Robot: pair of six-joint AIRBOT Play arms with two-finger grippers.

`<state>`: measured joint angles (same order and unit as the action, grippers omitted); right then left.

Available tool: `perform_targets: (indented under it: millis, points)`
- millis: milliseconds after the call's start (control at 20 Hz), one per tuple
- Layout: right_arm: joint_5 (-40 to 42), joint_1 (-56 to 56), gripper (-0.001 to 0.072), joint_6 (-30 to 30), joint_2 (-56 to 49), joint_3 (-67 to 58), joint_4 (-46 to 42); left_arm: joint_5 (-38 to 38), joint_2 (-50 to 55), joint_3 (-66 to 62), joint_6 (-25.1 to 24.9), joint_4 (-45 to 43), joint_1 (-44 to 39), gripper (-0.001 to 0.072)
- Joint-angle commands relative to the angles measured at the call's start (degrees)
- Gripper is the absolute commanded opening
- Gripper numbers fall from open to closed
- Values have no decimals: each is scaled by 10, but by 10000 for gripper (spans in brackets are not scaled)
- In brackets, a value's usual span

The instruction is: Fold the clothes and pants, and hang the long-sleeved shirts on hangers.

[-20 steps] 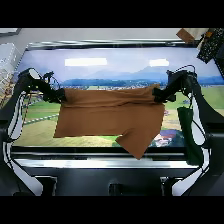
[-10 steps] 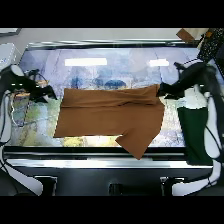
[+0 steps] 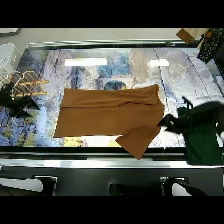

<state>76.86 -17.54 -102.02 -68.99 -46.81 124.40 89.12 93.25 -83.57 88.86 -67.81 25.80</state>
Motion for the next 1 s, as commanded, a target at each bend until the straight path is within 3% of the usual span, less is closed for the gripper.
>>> perform_targets:
  millis: [0, 200, 350, 450, 800, 950]
  points:
    - [-67, -4, 542, -9, 72, 144, 53, -31, -52, 129, -34, 44, 14, 613]
    - [-95, -4, 540, -21, 77, 203, 59, -37, -61, 184, -55, 94, 12, 613]
    - [-138, -4, 516, -32, 77, 220, 73, -46, -61, 186, -55, 94, 6, 613]
    - [-160, -4, 463, -33, 77, 226, 92, -52, -61, 186, -54, 94, -2, 613]
    - [-202, -4, 461, -44, 76, 278, 157, -88, -61, 186, -68, 94, -34, 613]
    - [-218, -4, 410, -48, 76, 293, 174, -89, -61, 186, -78, 94, -36, 613]
